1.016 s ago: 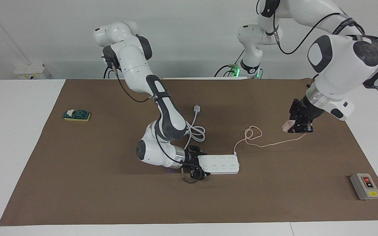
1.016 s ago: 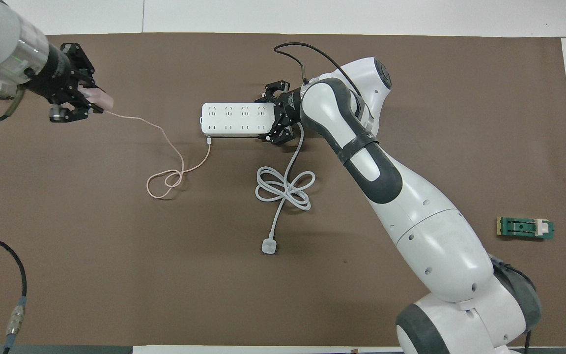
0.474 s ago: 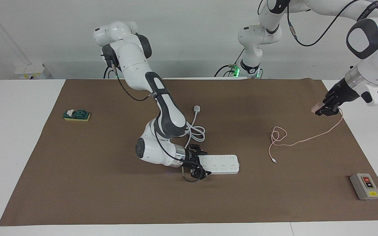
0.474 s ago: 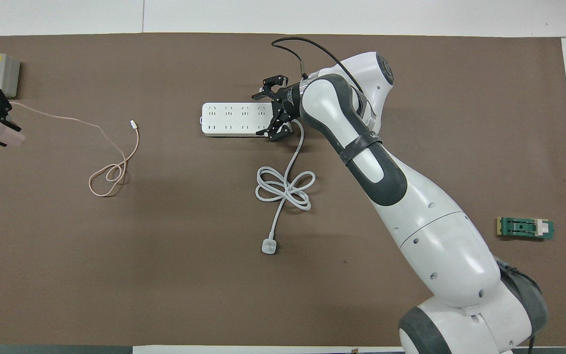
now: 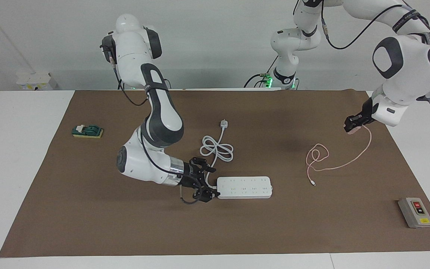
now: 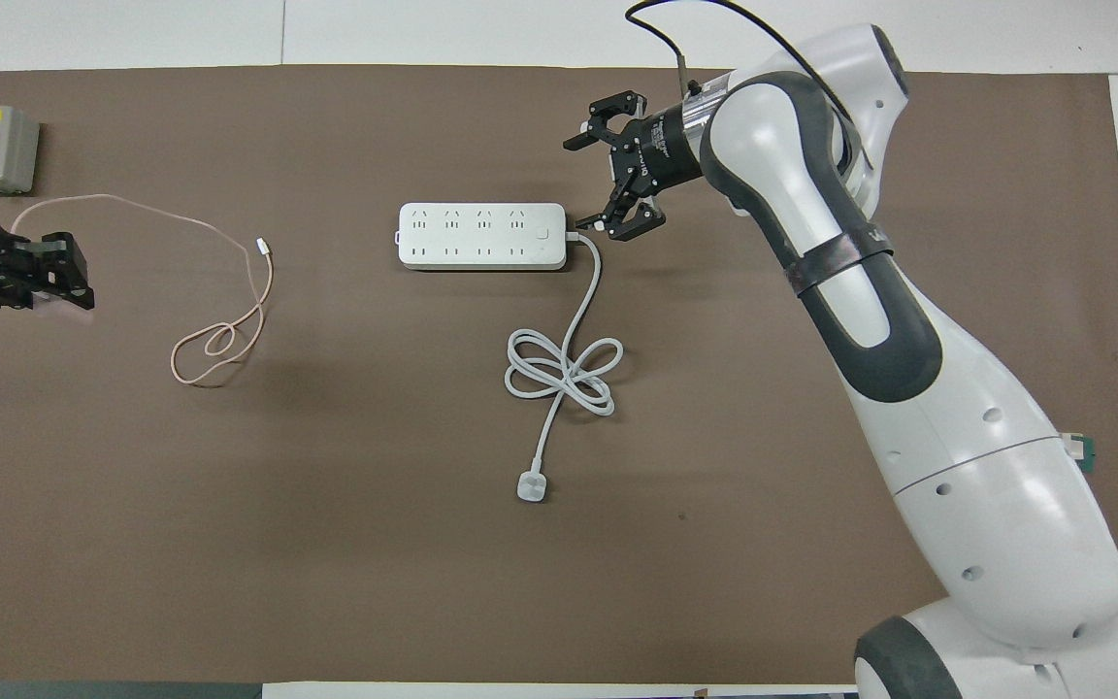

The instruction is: Unplug charger and place it aside

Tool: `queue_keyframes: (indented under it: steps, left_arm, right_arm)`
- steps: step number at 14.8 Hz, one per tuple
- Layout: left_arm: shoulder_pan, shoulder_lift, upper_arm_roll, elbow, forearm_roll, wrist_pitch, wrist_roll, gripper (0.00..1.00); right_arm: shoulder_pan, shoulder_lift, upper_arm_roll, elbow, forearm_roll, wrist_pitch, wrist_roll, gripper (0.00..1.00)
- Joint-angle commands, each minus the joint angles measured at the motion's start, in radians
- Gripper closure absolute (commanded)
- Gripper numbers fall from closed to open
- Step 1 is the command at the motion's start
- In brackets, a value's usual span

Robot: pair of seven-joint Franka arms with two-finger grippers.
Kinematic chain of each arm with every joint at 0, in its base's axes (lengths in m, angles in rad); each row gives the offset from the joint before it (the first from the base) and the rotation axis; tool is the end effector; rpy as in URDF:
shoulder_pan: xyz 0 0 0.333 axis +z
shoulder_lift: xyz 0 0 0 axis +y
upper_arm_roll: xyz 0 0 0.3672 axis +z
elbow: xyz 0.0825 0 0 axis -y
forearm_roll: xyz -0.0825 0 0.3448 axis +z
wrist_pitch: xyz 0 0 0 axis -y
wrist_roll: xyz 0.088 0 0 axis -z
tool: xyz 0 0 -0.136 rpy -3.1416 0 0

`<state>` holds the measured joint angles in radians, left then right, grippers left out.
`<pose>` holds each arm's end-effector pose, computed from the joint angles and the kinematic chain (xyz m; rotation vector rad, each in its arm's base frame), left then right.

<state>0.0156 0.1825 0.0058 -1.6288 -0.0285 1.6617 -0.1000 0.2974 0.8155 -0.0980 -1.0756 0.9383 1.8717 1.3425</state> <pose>0.5690 0.0083 0.5296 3.1054 0.1961 -0.2347 0.7351 0.2628 0.3927 -1.8698 1.5977 0.7616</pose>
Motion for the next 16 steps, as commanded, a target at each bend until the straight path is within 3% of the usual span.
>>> queue_keyframes:
  steps: [1,4,5,10,16]
  left_arm:
    - [-0.034,-0.026,0.007,-0.133,0.018,0.136,0.043,0.92]
    - [-0.034,-0.031,0.007,-0.187,0.018,0.188,0.057,0.31]
    - [-0.033,-0.031,0.007,-0.184,0.018,0.182,0.054,0.00]
    - [-0.037,-0.041,0.005,-0.155,0.016,0.170,0.049,0.00]
    - [-0.055,-0.043,-0.001,0.016,0.009,-0.032,0.048,0.00]
  right_arm:
    - [-0.010,-0.104,-0.060,-0.067,-0.056,-0.090,-0.017,0.00]
    - [-0.066,-0.173,-0.075,-0.066,-0.111,-0.179,-0.086,0.00]
    - [-0.089,-0.205,-0.077,-0.066,-0.157,-0.205,-0.124,0.00]
    - [-0.153,-0.324,-0.077,-0.072,-0.390,-0.311,-0.463,0.00]
    - [-0.231,-0.406,-0.078,-0.084,-0.584,-0.408,-0.983,0.00]
